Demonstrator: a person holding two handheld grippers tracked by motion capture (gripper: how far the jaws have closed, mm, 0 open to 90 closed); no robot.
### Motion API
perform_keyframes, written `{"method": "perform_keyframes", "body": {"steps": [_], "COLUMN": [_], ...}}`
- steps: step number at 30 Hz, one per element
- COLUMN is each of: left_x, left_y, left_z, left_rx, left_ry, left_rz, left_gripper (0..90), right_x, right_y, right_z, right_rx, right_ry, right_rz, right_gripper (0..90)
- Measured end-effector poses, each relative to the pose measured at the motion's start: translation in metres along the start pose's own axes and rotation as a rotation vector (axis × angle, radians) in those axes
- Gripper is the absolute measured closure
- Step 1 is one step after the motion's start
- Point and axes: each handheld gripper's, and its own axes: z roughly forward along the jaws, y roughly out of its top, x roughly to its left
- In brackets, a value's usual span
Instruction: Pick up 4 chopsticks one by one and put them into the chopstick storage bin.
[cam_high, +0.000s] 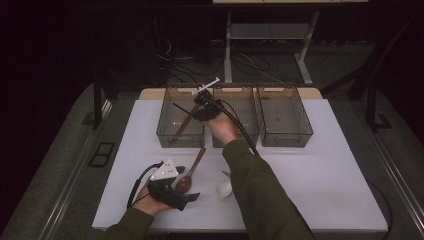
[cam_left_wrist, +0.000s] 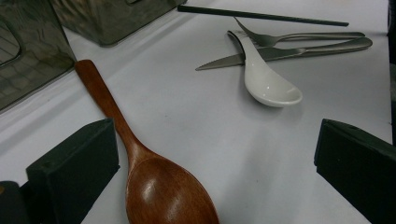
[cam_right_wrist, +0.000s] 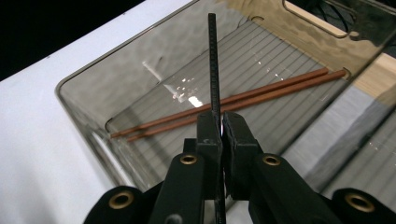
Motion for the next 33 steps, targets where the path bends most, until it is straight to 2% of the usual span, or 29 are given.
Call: {"method": "perform_keyframes", "body": {"steps": [5, 10, 14, 16, 18, 19, 21, 25, 33], "left_x": [0.0, -0.001, 0.0, 0.0, 0.0, 0.0, 0.0, 0.0, 0.0], "left_y": [0.0, 0.0, 0.001, 0.001, 0.001, 0.001, 0.001, 0.001, 0.001], "left_z": [0.0, 0.0, -0.001, -0.001, -0.001, -0.001, -0.001, -0.001, -0.002], "left_rx": [-0.004, -0.004, -0.013, -0.015, -0.019, -0.021, -0.02, -0.014, -0.017], "left_ry": [-0.002, -0.006, -0.007, -0.009, -0.01, -0.01, -0.009, -0.006, -0.008], "left_rz": [0.004, 0.002, 0.006, 0.004, 0.001, 0.0, 0.003, 0.017, 0.006], "left_gripper": [0.0, 0.0, 0.0, 0.0, 0.0, 0.0, 0.0, 0.0, 0.0], "right_x": [0.002, 0.005, 0.007, 0.008, 0.008, 0.008, 0.008, 0.007, 0.009], "right_y": [0.01, 0.018, 0.024, 0.027, 0.029, 0.03, 0.031, 0.03, 0.026], "right_z": [0.016, 0.033, 0.042, 0.043, 0.043, 0.042, 0.039, 0.033, 0.021], "right_rx": [0.021, 0.047, 0.047, 0.038, 0.026, 0.015, 0.011, 0.002, -0.019], "right_ry": [-0.009, -0.018, -0.017, -0.044, -0.027, -0.033, -0.032, -0.026, -0.004], "right_rz": [0.006, 0.032, 0.029, 0.026, 0.03, 0.028, 0.02, 0.026, 0.019], "right_gripper": [86.0, 86.0, 85.5, 84.9, 73.8, 69.9, 68.4, 59.4, 46.8]}}
